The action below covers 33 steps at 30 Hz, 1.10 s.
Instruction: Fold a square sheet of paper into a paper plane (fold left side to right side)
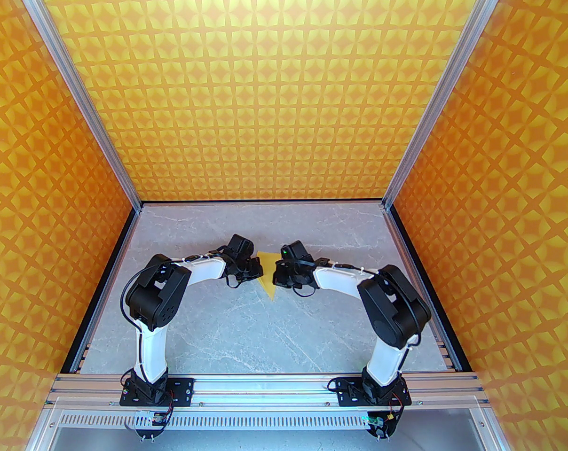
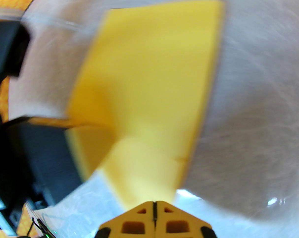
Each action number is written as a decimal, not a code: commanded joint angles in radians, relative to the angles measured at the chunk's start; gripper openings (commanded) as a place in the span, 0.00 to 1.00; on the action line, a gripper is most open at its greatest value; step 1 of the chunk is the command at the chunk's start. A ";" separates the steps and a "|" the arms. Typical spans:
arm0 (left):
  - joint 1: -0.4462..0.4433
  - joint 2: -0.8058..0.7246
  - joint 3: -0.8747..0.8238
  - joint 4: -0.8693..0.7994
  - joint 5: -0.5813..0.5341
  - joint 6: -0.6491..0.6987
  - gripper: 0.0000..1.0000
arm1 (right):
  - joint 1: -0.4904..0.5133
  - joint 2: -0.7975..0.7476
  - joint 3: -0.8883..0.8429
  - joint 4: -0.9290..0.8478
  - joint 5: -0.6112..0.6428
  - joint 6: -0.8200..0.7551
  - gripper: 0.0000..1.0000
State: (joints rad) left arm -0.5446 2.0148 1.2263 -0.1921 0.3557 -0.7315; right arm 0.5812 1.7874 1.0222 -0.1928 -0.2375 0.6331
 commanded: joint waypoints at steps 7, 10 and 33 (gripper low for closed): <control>-0.006 0.000 0.065 -0.102 -0.024 0.005 0.00 | 0.047 0.105 0.116 -0.105 0.015 -0.097 0.00; -0.008 0.007 0.071 -0.105 -0.024 -0.002 0.00 | 0.051 0.124 0.106 -0.108 0.018 -0.098 0.00; -0.005 0.042 0.090 -0.125 -0.024 0.000 0.00 | 0.085 0.039 0.010 -0.188 0.021 -0.110 0.00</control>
State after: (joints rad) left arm -0.5446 2.0415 1.2930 -0.2996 0.3458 -0.7322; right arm 0.6617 1.8404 1.0565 -0.3538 -0.2340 0.5358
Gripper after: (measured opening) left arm 0.059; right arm 0.041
